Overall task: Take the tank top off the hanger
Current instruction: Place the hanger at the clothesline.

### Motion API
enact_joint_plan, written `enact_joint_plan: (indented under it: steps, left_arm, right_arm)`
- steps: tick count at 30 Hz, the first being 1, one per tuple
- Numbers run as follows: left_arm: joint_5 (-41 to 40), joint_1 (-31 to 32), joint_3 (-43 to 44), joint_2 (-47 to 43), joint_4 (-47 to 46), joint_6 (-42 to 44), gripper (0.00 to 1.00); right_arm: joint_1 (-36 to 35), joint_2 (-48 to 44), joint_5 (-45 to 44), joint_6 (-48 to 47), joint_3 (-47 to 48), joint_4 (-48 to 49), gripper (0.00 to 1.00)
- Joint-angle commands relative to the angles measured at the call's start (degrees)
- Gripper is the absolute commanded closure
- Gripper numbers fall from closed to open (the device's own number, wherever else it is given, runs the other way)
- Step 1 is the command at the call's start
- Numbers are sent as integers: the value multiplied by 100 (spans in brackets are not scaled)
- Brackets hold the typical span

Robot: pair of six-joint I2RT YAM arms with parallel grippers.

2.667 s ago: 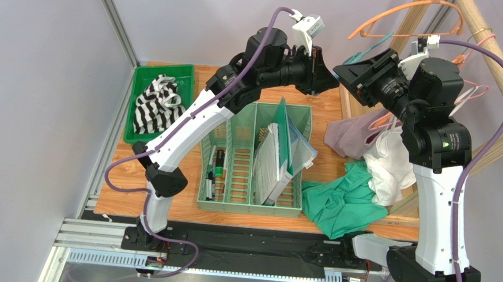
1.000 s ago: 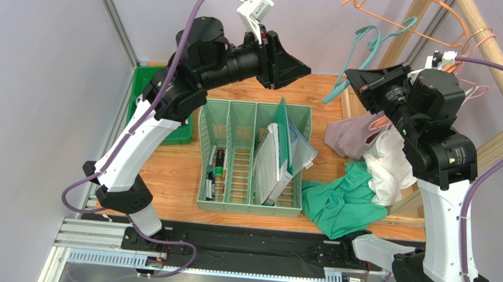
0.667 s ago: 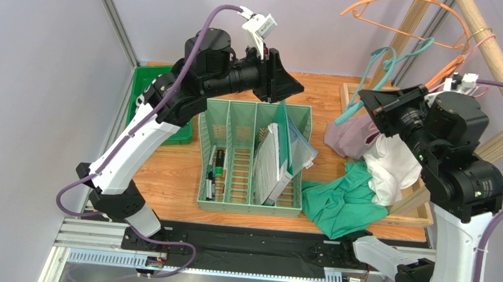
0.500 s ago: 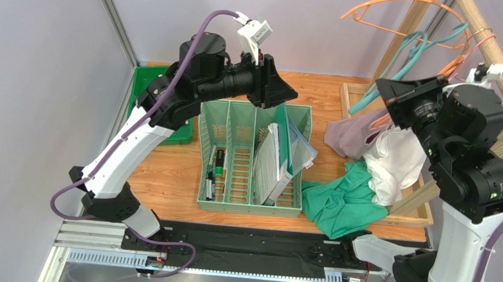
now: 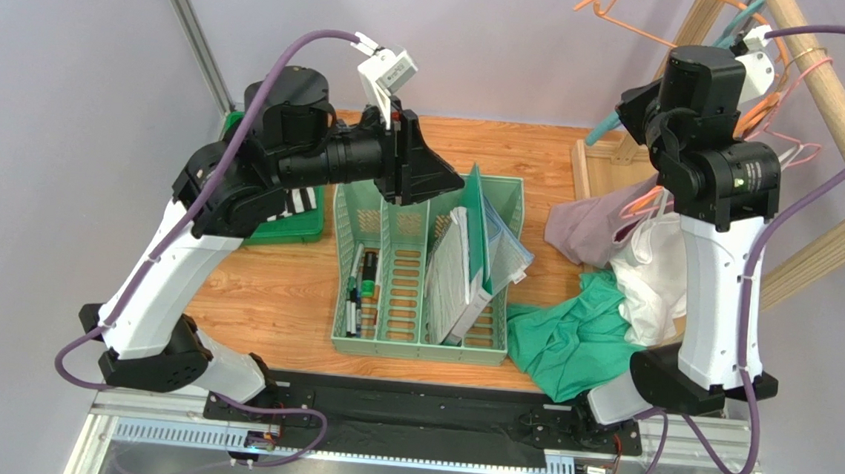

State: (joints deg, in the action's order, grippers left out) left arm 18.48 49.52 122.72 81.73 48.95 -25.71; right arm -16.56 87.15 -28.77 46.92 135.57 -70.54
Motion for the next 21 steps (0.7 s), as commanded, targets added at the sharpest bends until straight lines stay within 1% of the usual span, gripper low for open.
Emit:
enact_joint_plan:
  steps: [1, 5, 12, 16, 21]
  left_arm:
    - [182, 5, -309, -96, 177, -109, 59]
    - [77, 5, -398, -149, 176, -127, 59]
    - [103, 5, -398, -79, 124, -223, 60]
    - [165, 14, -336, -26, 80, -276, 60]
    - [226, 32, -266, 0, 18, -267, 60]
  right_arm:
    - [144, -102, -366, -279, 5, 707, 100]
    - [424, 12, -234, -271, 84, 779, 100]
    - [1013, 275, 337, -25, 321, 875, 100]
    - [1356, 258, 653, 168, 76, 1033, 100]
    - [1383, 196, 926, 143, -320, 1236, 100]
